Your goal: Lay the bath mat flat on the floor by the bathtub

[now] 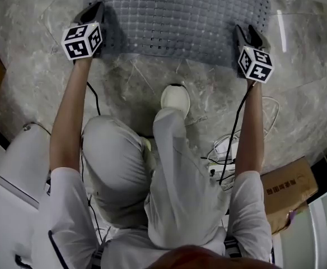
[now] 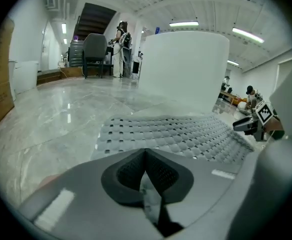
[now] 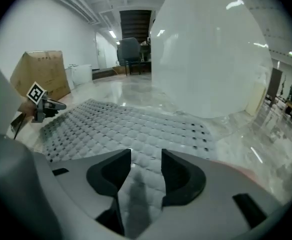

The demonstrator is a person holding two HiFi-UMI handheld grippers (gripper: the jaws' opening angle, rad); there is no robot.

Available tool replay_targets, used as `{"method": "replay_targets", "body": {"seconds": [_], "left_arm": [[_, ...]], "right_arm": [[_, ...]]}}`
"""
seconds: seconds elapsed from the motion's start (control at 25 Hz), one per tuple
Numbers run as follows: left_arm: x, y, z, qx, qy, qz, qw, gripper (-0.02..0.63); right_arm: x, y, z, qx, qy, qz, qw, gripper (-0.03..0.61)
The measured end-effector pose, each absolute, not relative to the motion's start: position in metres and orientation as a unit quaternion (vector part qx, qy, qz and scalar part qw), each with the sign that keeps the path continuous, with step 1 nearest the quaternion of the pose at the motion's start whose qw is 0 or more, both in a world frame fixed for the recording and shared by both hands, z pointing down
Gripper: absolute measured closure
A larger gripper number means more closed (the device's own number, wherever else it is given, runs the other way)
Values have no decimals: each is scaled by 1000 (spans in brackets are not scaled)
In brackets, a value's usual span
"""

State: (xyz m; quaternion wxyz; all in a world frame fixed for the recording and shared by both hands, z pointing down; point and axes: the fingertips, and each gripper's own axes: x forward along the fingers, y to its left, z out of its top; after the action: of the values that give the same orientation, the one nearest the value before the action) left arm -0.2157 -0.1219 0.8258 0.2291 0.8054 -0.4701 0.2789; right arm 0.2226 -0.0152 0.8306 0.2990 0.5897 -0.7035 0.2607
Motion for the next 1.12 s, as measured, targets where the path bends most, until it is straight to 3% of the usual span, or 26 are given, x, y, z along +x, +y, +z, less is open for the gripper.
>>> {"method": "replay_targets", "body": {"seconds": [0.12,0.2,0.32,0.52,0.72,0.92,1.12], "left_arm": [[-186,-86,820,813,-451,267,253,617],[-170,-44,814,808,-431,275,292,617],[-152,24,788,788,-406,281,367,617],[-125,95,691,791,-369,316,373,617],[-109,99,542,796,-386,316,344,617],[-75,79,336,803,-403,290,330,617],[-35,13,125,854,-395,265,209,617]], "right_arm": [[157,-4,822,563,-721,283,288,419],[119,24,813,550,-718,317,287,505],[71,78,782,515,-718,355,304,575],[47,147,695,479,-718,369,344,575],[54,147,551,509,-707,382,307,575],[71,115,343,528,-720,372,253,575],[90,42,125,550,-763,264,212,575]]}}
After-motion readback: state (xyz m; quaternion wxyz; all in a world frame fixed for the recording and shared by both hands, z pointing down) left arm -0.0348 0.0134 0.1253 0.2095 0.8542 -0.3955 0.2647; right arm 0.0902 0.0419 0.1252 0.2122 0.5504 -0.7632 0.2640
